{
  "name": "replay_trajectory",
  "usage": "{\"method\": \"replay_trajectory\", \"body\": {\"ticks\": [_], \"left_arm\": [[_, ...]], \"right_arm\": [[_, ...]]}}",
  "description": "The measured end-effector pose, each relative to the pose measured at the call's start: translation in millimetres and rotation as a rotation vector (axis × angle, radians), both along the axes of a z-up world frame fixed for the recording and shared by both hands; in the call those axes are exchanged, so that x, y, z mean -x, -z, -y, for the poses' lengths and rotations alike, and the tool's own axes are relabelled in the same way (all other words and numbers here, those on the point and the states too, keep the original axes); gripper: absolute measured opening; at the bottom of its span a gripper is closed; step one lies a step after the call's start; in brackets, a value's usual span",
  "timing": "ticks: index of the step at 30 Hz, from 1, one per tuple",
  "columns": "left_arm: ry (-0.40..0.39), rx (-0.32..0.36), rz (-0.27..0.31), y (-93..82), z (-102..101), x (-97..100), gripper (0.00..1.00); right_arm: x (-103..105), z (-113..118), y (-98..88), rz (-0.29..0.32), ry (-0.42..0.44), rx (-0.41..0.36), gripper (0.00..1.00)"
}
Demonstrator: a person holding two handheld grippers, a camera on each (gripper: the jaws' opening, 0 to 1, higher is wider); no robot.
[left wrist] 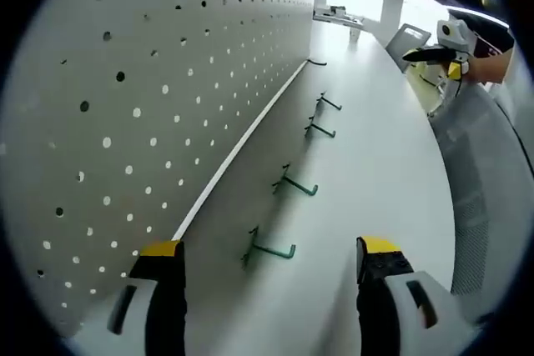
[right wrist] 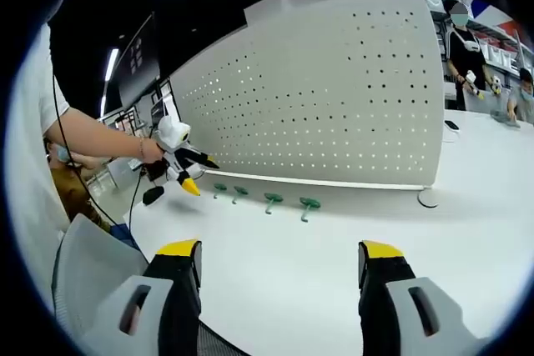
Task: Insert the hook assembly into the mounting plate slot until the hook locks in place.
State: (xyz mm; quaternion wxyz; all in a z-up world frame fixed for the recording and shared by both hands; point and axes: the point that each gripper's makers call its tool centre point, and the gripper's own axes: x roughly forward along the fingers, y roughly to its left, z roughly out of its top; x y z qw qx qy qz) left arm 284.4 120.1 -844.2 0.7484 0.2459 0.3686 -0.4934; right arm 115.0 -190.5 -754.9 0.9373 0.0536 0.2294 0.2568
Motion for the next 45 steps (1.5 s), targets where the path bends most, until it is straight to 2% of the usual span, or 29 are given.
{"method": "replay_trajectory", "body": {"ticks": [13,22,28,31,34,40,45], "left_arm": [[0.125,-0.113,-0.019,18.2,-3,1.1,0.83],[0.152,-0.146,-0.035,25.2,-9,-1.6,0.80],[0.166,-0.162,-0.045,29.7,-10,-0.4,0.75],[0.202,-0.215,-0.042,37.7,-14,3.9,0.70],[0.202,-0.190,-0.053,37.4,-9,6.4,0.68],[0.198,-0.184,-0.058,37.2,-7,2.7,0.67],[0.184,-0.165,-0.052,36.1,-9,-2.5,0.60]], "right_arm": [[0,3,0.6,-0.006,0.003,0.001,0.74],[0,3,2.6,-0.014,0.001,0.001,0.74],[0,6,3.4,-0.016,0.009,-0.001,0.74],[0,5,3.9,-0.018,0.008,-0.009,0.74],[1,6,5.8,-0.021,0.010,-0.005,0.74],[0,10,5.2,-0.021,0.018,-0.008,0.74],[-1,14,5.7,-0.021,0.031,-0.010,0.74]]}}
